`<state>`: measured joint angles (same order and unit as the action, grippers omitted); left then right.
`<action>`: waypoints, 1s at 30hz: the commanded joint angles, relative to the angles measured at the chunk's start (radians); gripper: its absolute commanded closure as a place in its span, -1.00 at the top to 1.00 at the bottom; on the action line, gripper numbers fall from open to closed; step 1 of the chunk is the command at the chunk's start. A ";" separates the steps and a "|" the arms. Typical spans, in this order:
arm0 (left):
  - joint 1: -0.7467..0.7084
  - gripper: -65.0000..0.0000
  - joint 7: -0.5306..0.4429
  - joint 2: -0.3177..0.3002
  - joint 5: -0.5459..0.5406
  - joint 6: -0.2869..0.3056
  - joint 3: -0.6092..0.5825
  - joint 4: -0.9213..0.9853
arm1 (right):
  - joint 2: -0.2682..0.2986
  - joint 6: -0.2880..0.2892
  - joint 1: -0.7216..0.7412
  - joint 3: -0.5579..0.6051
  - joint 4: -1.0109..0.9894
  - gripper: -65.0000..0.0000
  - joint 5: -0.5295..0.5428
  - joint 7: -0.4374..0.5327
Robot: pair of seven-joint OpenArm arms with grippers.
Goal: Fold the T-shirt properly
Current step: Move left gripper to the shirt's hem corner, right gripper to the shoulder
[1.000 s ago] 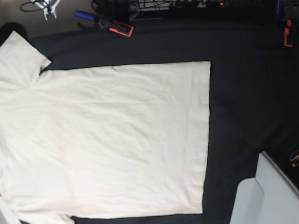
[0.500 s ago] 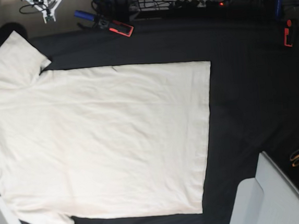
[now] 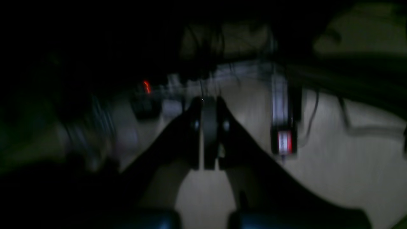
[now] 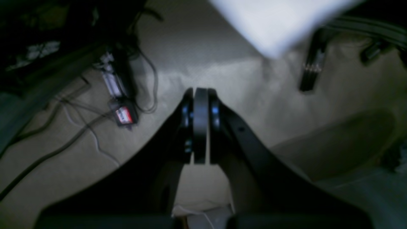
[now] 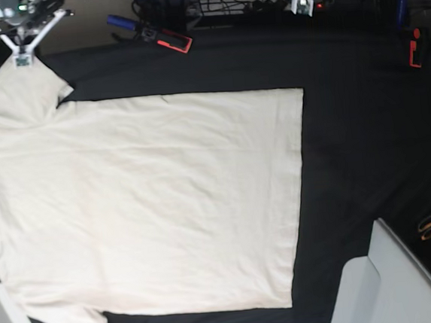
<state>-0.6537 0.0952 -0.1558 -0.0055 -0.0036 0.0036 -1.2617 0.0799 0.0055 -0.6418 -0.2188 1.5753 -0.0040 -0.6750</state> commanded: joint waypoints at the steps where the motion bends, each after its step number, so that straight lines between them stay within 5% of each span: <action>1: -0.033 -1.00 -0.021 0.005 -0.003 -0.002 -0.001 -0.072 | 0.008 -0.005 -0.005 -0.017 0.056 -1.00 -0.001 -0.013; 5: -0.084 -1.00 -0.021 0.005 -0.003 -0.002 -0.001 -0.273 | 0.008 0.037 -0.003 -0.089 0.207 -0.98 0.040 -0.045; 12: -0.097 -1.00 -0.021 0.011 -0.003 -0.002 0.088 -0.421 | 0.008 0.403 0.116 -0.399 0.250 -0.96 0.375 -0.157; 14: -0.097 -1.00 -0.021 0.011 -0.004 -0.002 0.118 -0.434 | 0.008 0.477 0.168 -0.489 0.248 -0.83 0.419 -0.234; 19: -0.096 -0.56 -0.021 0.005 -0.132 -0.002 0.177 -0.439 | 0.014 0.693 0.280 -0.654 0.245 -0.18 0.476 -0.430; 21: -0.096 -0.52 -0.021 0.003 -0.209 -0.002 0.212 -0.434 | 0.014 0.693 0.330 -0.721 0.215 0.20 0.487 -0.500; 23: -0.096 -0.52 -0.021 0.003 -0.238 0.000 0.233 -0.430 | 0.016 0.693 0.369 -0.773 0.158 0.37 0.487 -0.527; 27: -0.096 -0.53 -0.022 0.003 -0.218 0.001 0.267 -0.431 | 0.071 0.693 0.445 -0.831 -0.069 0.37 0.487 -0.524; 30: -0.096 -0.53 -0.022 0.003 -0.218 0.058 0.283 -0.434 | 0.139 0.693 0.498 -0.830 -0.281 0.37 0.487 -0.515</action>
<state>-0.7372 0.0952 -0.1474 -0.2169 0.0563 0.2825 -1.6783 0.2012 0.6945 -0.1467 -1.0466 1.2690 0.4648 -1.1995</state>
